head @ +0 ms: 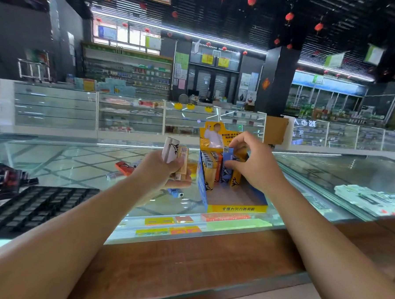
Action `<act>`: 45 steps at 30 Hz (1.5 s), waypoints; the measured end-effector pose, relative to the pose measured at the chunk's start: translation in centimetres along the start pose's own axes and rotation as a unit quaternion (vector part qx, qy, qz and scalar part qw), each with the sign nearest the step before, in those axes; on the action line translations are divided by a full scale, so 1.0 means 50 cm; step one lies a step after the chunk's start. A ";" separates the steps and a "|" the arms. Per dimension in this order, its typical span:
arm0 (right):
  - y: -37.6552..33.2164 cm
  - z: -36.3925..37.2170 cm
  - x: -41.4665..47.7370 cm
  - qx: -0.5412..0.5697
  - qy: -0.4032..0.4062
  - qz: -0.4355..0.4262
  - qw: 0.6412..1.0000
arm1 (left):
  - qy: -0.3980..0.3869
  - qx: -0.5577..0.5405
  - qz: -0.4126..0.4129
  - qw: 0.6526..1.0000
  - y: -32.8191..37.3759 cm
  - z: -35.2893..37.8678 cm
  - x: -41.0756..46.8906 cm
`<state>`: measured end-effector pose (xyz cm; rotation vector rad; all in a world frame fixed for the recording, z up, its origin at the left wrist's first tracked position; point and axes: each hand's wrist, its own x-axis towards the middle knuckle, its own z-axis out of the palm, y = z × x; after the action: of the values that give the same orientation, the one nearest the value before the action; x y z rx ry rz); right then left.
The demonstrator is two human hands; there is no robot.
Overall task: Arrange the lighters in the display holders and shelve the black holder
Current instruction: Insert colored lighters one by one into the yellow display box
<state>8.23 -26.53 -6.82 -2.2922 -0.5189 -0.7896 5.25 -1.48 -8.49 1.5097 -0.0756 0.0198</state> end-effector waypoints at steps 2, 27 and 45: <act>-0.001 0.001 0.000 -0.020 -0.015 -0.021 0.999 | 0.008 -0.007 -0.002 1.000 -0.002 -0.002 0.003; -0.044 0.027 -0.013 0.025 -0.017 -0.131 0.991 | -0.056 0.063 0.029 0.996 0.007 0.012 -0.003; -0.052 0.026 -0.008 -0.055 -0.012 -0.264 0.963 | 0.002 0.060 0.070 0.996 0.009 0.003 0.007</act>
<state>7.07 -23.84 -6.69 -2.2897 -1.1521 -1.0602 5.55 -1.62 -8.00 1.6222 -0.1788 0.1415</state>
